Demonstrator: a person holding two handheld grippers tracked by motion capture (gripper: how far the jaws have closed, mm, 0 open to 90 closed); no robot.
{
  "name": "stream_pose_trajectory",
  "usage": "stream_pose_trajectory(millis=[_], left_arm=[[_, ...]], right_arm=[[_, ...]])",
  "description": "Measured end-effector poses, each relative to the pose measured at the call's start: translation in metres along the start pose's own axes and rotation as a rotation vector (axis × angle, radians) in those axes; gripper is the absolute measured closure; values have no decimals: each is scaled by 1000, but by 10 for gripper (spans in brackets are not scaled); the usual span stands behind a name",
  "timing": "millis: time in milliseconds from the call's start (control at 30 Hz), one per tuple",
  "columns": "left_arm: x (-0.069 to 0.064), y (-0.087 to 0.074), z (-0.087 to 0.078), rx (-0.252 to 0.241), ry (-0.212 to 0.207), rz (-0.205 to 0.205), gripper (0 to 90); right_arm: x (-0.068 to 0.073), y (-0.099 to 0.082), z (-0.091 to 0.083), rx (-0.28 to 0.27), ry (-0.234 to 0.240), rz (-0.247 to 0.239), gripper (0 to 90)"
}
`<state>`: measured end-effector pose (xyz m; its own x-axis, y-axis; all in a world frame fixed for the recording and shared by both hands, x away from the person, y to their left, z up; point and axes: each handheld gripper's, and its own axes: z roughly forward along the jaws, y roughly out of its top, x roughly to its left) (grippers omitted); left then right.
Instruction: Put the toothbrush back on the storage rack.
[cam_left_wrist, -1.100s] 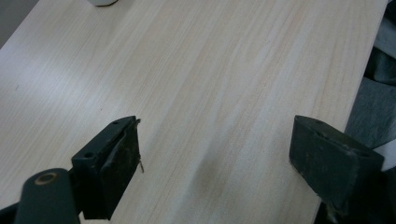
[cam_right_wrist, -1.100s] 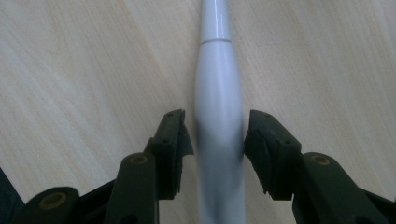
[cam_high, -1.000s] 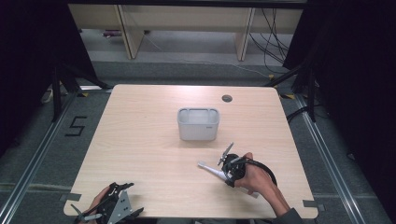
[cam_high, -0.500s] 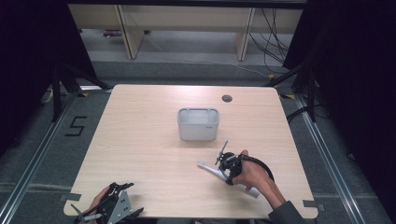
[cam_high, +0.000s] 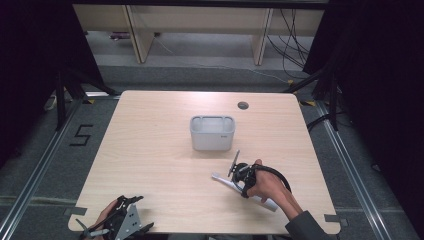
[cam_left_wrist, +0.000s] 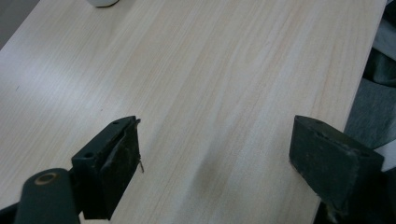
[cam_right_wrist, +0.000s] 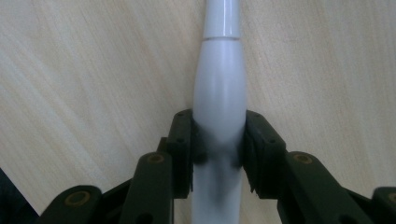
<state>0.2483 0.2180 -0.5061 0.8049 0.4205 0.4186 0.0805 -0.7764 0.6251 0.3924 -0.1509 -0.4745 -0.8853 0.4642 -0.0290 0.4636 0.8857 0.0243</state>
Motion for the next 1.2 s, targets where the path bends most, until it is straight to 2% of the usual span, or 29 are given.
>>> stream_pose_trajectory(millis=[67,100,267,333,433,600,900,933,967,1000,1033,1067,1133,1167,1200], left_arm=[[0,0,0,1,-1,1,158],[0,0,0,1,-1,1,158],[1,0,-1,4,1,3,158],[0,0,-1,1,1,1,158],[1,0,-1,4,1,2,158],[1,0,-1,10,0,3,158],[1,0,-1,4,2,2,158],[1,0,-1,4,2,1,158],[1,0,-1,4,2,1,158],[1,0,-1,10,1,3,159],[1,0,-1,11,-1,3,158],[1,0,-1,10,0,4,158],[1,0,-1,10,1,3,158],[1,0,-1,11,2,3,158],[1,0,-1,11,1,3,158]], right_arm=[[-1,-1,0,-4,-2,-6,667],[0,-1,0,-1,2,9,667],[-1,-2,0,-20,3,-8,668],[-1,-4,-1,-20,2,6,668],[-1,-7,-6,-47,8,18,669],[-2,-17,-22,-129,13,27,670],[-8,-40,-60,-349,-30,81,670],[-10,-42,-63,-377,-26,82,670],[-10,-42,-63,-377,-26,82,670],[-13,-46,-69,-432,-25,110,670],[-13,-47,-70,-448,-10,120,670],[-15,-49,-70,-475,-28,113,669],[-15,-51,-73,-487,-23,156,669],[-18,-51,-73,-518,-30,139,669],[-18,-52,-73,-548,-36,152,669]])
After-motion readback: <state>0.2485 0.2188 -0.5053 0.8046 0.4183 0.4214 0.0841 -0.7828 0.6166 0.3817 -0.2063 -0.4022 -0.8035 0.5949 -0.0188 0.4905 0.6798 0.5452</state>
